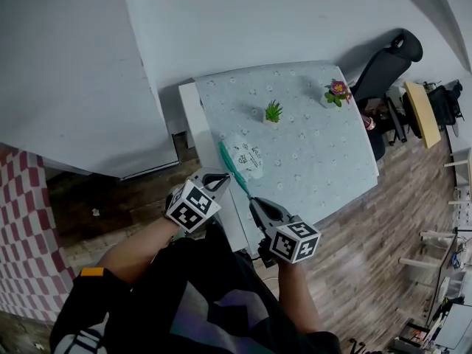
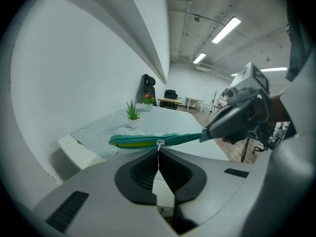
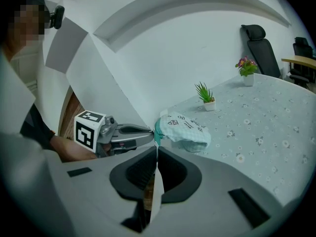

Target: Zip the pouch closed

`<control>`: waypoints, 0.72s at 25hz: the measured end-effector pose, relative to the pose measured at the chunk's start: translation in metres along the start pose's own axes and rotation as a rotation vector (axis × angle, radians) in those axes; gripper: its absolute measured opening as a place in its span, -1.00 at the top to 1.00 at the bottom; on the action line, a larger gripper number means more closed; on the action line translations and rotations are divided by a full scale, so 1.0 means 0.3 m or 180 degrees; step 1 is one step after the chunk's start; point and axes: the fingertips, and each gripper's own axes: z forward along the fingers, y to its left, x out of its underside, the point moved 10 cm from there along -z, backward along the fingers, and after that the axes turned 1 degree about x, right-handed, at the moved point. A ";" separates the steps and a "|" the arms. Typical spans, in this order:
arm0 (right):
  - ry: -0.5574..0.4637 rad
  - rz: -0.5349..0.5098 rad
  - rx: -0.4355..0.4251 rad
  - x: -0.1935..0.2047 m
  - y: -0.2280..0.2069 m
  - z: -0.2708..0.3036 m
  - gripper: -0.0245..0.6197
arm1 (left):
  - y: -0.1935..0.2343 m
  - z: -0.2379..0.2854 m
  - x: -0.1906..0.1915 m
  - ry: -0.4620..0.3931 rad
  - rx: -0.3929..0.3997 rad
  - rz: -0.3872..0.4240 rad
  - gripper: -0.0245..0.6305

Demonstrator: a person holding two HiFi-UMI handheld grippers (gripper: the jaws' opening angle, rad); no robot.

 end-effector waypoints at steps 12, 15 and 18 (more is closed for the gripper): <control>-0.0054 0.0102 0.0145 0.055 -0.031 -0.036 0.85 | 0.191 0.043 -0.015 0.0238 -0.0433 -0.0148 0.89; 0.0024 -0.0084 0.0303 0.068 -0.032 -0.029 0.84 | 0.175 0.051 0.003 0.0214 -0.0380 -0.0305 0.89; 0.0112 -0.0247 0.0487 0.089 -0.035 -0.010 0.82 | 0.155 0.045 0.031 0.0155 -0.0329 -0.0448 0.88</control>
